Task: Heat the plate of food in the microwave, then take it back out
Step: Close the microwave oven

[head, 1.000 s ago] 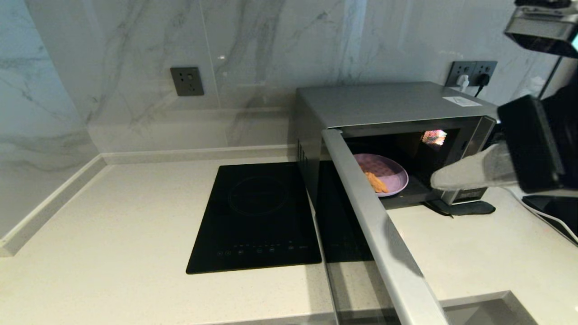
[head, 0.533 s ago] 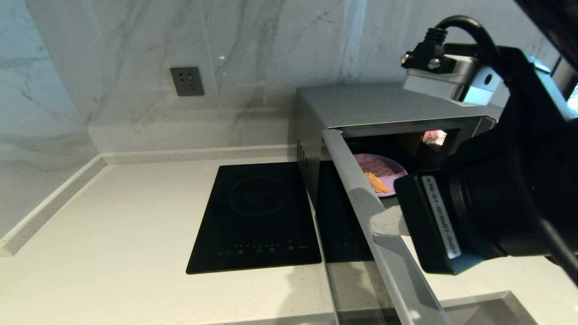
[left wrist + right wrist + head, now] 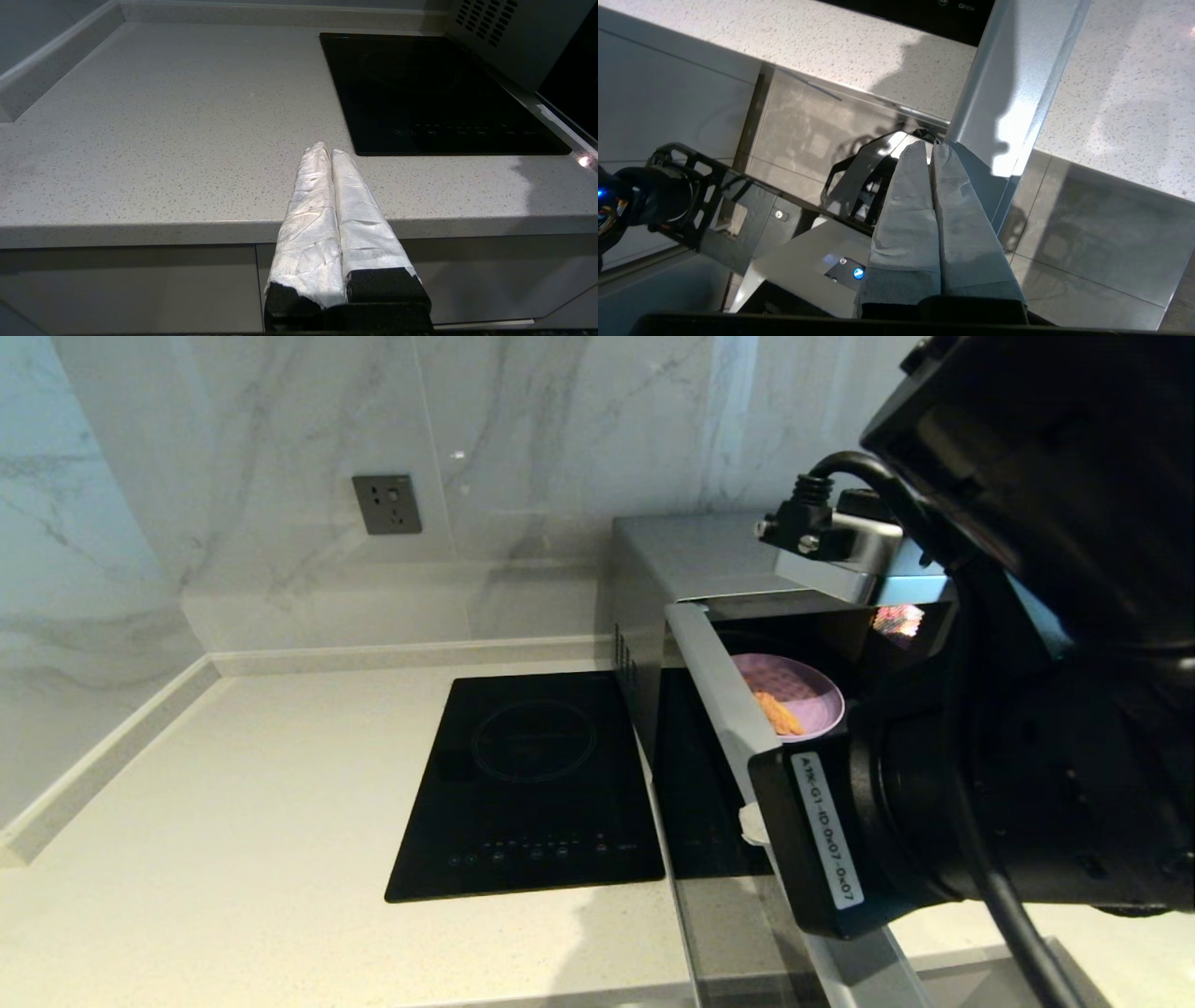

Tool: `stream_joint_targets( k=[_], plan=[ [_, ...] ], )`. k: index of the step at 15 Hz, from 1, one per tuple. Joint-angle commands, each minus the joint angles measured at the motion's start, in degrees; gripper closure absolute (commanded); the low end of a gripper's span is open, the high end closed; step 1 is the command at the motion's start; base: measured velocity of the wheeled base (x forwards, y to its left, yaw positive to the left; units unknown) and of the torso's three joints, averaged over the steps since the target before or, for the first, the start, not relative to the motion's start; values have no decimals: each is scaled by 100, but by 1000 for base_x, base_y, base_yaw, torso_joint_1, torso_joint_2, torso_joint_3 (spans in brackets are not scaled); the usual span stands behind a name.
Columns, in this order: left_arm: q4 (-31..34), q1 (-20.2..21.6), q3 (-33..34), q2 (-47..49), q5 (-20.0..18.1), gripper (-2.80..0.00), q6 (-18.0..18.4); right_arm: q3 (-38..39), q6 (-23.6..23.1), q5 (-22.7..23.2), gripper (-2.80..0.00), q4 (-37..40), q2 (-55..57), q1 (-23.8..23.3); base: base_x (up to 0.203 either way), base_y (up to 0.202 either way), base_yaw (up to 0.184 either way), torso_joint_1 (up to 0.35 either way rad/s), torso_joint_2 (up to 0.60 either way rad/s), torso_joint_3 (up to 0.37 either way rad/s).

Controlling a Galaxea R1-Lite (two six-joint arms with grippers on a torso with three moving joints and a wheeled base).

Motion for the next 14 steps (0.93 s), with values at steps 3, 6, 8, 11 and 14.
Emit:
stream_joint_targets(
  k=[3,6,8,11,14],
  plan=[
    [-2,1,0,9,3,0,-6,66,141,-233,0,41,25,-30,0,0,0,0,0,0],
    [-2,1,0,9,3,0,-6,202,188,-370,0,47,-6,-102,0,0,0,0,0,0],
    [-2,1,0,9,3,0,-6,267,354,-420,0,203,-25,-231,0,0,0,0,0,0],
    [-2,1,0,9,3,0,-6,302,665,-613,0,409,-23,-435,0,0,0,0,0,0],
    [-2,1,0,9,3,0,-6,356,685,-628,0,411,-106,-577,0,0,0,0,0,0]
  ],
)
